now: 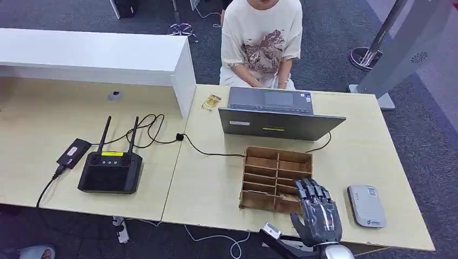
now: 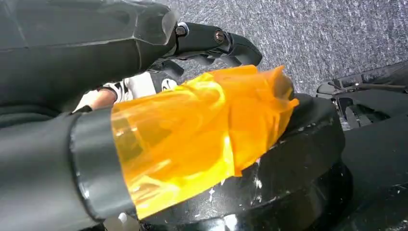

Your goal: Pass the card to the sensor for recognition and then transmit it.

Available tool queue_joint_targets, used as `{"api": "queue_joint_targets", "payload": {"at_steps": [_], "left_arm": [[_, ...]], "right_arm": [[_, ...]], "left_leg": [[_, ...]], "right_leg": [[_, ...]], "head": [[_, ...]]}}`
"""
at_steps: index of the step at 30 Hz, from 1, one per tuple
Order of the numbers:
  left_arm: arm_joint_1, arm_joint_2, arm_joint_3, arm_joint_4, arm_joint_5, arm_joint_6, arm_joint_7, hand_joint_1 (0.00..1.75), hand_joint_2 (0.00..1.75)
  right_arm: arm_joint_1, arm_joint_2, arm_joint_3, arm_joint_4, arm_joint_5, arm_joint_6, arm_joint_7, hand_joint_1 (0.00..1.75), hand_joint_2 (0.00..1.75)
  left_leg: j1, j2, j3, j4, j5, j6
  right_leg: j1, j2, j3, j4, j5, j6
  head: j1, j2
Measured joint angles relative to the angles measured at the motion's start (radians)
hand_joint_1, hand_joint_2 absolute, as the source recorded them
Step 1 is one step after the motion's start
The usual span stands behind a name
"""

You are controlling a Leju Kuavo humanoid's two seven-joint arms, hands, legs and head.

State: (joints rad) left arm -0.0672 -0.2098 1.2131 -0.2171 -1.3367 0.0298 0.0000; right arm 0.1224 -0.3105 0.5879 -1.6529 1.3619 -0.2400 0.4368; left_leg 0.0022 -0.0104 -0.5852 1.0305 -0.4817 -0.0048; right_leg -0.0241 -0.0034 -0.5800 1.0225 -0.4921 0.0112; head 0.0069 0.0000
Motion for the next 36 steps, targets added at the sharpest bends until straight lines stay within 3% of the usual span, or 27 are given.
{"api": "queue_joint_targets", "payload": {"at_steps": [18,23,25,32,36], "left_arm": [[0.000,0.000,0.000,0.000,0.000,0.000,0.000,0.00,0.00],[0.000,0.000,0.000,0.000,-0.003,0.000,0.000,0.00,0.00],[0.000,0.000,0.000,0.000,-0.003,0.000,0.000,0.00,0.00],[0.000,0.000,0.000,0.000,-0.004,0.000,0.000,0.00,0.00],[0.000,0.000,0.000,0.000,-0.005,0.000,0.000,0.00,0.00]], "right_arm": [[0.000,0.000,0.000,0.000,-0.012,0.012,0.006,0.68,1.75],[0.000,0.000,0.000,0.000,-0.012,0.011,0.006,0.59,1.75],[0.000,0.000,0.000,0.000,-0.012,0.010,0.009,0.70,1.75],[0.000,0.000,0.000,0.000,-0.016,0.010,0.009,0.70,1.75],[0.000,0.000,0.000,0.000,-0.016,0.010,0.009,0.84,1.75]], "left_leg": [[0.000,0.000,0.000,0.000,0.000,0.000],[0.000,0.000,0.000,0.000,0.000,0.000],[0.000,0.000,0.000,0.000,0.000,0.000],[0.000,0.000,0.000,0.000,0.000,0.000],[0.000,0.000,0.000,0.000,0.000,0.000]], "right_leg": [[0.000,0.000,0.000,0.000,0.000,0.000],[0.000,0.000,0.000,0.000,0.000,0.000],[0.000,0.000,0.000,0.000,0.000,0.000],[0.000,0.000,0.000,0.000,0.000,0.000],[0.000,0.000,0.000,0.000,0.000,0.000]], "head": [[0.000,0.000],[0.000,0.000],[0.000,0.000],[0.000,0.000],[0.000,0.000]]}}
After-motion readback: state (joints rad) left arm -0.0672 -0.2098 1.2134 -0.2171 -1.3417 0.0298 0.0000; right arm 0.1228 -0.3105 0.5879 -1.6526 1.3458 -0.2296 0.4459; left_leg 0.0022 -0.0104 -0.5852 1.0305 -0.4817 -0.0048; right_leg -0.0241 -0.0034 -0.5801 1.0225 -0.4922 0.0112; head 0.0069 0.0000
